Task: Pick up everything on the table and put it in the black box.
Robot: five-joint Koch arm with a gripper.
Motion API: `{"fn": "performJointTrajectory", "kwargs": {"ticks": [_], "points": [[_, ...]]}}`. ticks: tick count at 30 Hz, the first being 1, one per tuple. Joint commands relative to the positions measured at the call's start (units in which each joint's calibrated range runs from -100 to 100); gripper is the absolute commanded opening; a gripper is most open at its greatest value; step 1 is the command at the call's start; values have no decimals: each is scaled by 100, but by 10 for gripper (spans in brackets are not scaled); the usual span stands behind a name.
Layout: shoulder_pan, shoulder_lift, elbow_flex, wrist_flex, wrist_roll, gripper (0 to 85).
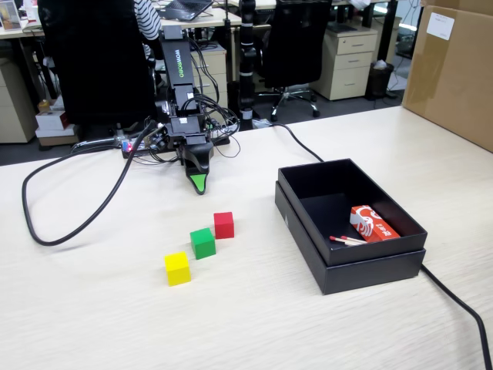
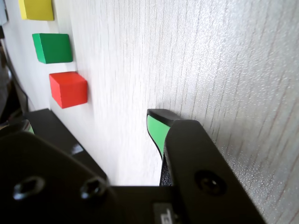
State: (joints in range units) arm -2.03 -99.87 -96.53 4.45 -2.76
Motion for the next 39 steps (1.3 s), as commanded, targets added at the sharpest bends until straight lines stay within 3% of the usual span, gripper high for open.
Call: {"fn": "performJointTrajectory", "kwargs": {"ticks": [1,39], "points": [[0,-13,-84,-294,10,488],[44,10,16,-355,44,477]]}}
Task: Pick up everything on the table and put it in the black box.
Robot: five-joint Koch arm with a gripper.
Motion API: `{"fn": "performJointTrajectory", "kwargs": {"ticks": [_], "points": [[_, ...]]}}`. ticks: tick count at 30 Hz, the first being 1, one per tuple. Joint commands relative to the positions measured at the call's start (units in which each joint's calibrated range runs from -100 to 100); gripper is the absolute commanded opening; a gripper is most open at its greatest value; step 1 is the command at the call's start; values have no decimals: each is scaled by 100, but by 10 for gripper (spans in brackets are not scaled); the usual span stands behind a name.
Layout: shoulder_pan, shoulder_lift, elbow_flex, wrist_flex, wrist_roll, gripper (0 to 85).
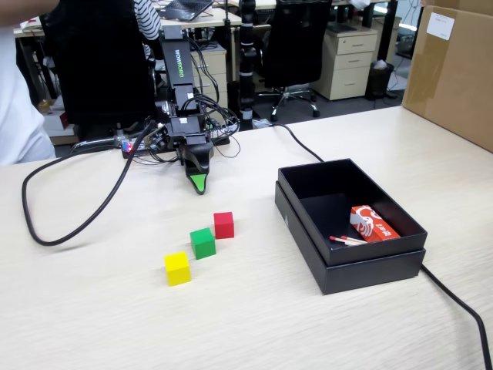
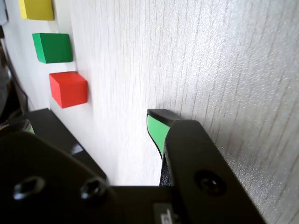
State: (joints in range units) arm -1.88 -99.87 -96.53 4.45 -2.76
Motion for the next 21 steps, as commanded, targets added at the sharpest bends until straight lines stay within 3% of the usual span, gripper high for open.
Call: {"fn": "performJointTrajectory", "kwargs": {"ticks": [1,7,21], "points": [[24,21,106,-475,54,477],[15,526,1294,-1400,205,477],[98,4187,5882,-4424,615,476]]}}
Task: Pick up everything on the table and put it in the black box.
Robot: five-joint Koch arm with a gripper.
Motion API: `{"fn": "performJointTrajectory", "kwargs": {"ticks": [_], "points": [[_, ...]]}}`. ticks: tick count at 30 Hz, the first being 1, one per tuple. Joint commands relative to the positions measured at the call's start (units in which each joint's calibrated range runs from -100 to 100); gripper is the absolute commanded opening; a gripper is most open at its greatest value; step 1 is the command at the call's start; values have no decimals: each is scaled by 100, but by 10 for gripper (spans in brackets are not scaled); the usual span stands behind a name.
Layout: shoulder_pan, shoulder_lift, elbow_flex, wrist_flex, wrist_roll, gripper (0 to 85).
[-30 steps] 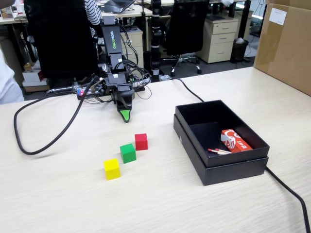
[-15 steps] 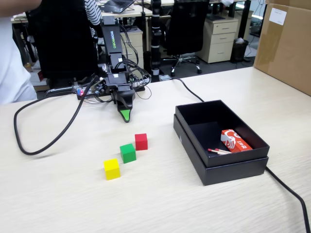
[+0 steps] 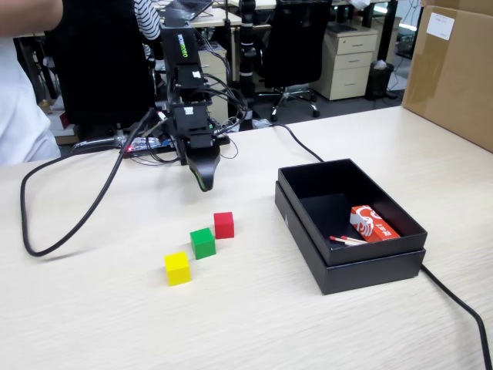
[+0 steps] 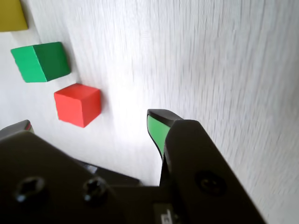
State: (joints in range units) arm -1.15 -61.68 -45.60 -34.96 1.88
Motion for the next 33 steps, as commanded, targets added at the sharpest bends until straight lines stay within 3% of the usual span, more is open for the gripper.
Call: {"fn": "performJointTrajectory", "kwargs": {"ticks": [1,15,33], "points": [[49,597,1078,-647,190,476],[195,3592,3009,-1035,293,476],[186,4694,3417,-1035,293,432]]}}
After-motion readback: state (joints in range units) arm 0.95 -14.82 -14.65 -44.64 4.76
